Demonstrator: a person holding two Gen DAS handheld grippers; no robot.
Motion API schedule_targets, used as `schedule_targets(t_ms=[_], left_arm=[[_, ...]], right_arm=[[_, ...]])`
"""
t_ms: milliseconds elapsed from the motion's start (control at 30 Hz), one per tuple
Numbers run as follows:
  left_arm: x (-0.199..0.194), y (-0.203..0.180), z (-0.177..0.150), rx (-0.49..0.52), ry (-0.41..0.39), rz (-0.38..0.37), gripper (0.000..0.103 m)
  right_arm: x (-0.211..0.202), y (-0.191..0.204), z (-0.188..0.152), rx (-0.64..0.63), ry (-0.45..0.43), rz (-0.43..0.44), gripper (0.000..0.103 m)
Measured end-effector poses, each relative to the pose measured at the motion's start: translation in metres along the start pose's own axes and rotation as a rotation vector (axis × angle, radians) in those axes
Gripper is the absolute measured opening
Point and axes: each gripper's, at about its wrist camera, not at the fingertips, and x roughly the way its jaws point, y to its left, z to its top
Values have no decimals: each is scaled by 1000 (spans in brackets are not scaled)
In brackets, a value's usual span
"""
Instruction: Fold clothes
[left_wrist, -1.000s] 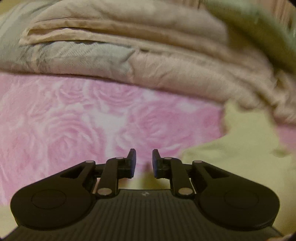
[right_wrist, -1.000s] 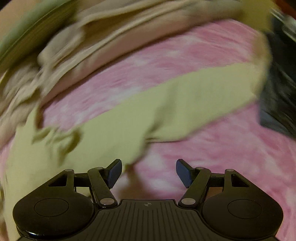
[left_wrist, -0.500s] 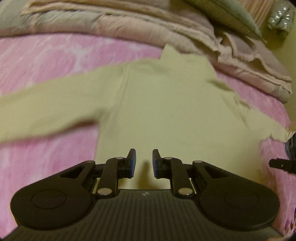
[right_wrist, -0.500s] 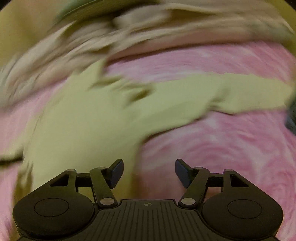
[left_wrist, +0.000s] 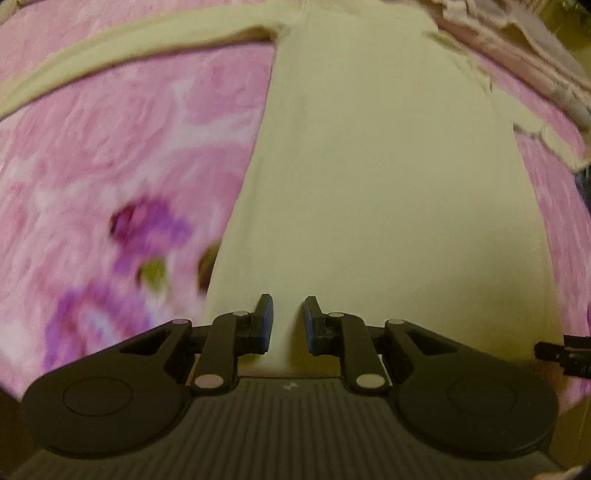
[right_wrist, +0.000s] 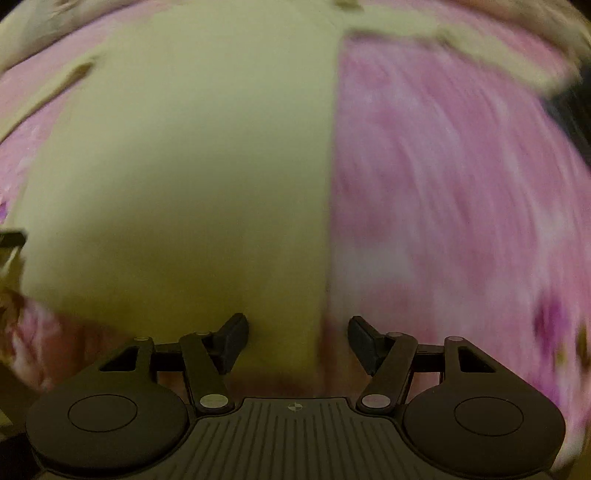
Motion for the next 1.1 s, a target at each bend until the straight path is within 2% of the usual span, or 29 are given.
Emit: schedule_targets(t_ms=[67,133,167,233,267,333,367,467,533,667,1100], left_arm=[[-14,1,-4,1,32,11,15],[-35,0,1,12,34,36,21],[-51,-2,5,18,15,43,22],[-82,-7,13,30,-28,56,33],[-97,-9,18,37,-48,62,35],[-126,-14,27,51,-90,76,38],[-140,-17,27,59,-110,79,39],[-178,-24,27,81,-159,92,43],[-196,-29,23,97,-178,105,43],[-218,-31,10,106,-190,113,44],[-240,-29,-17,144,-177,115,45]], right_arm=[[-14,3,-4,48,15,-1,65],[-27,7,-7,97,30,-2,65],[-39,11,-3,110,15,12,65],[-63,20,8,137,-12,43,65],[-75,26,12,150,-27,70,65],[-99,40,22,167,-62,117,77],[-110,47,28,170,-83,135,93],[-148,73,30,131,-161,148,95],[-165,85,28,112,-176,142,95],[-184,96,22,99,-195,127,95],[-208,99,-9,118,-177,72,95]])
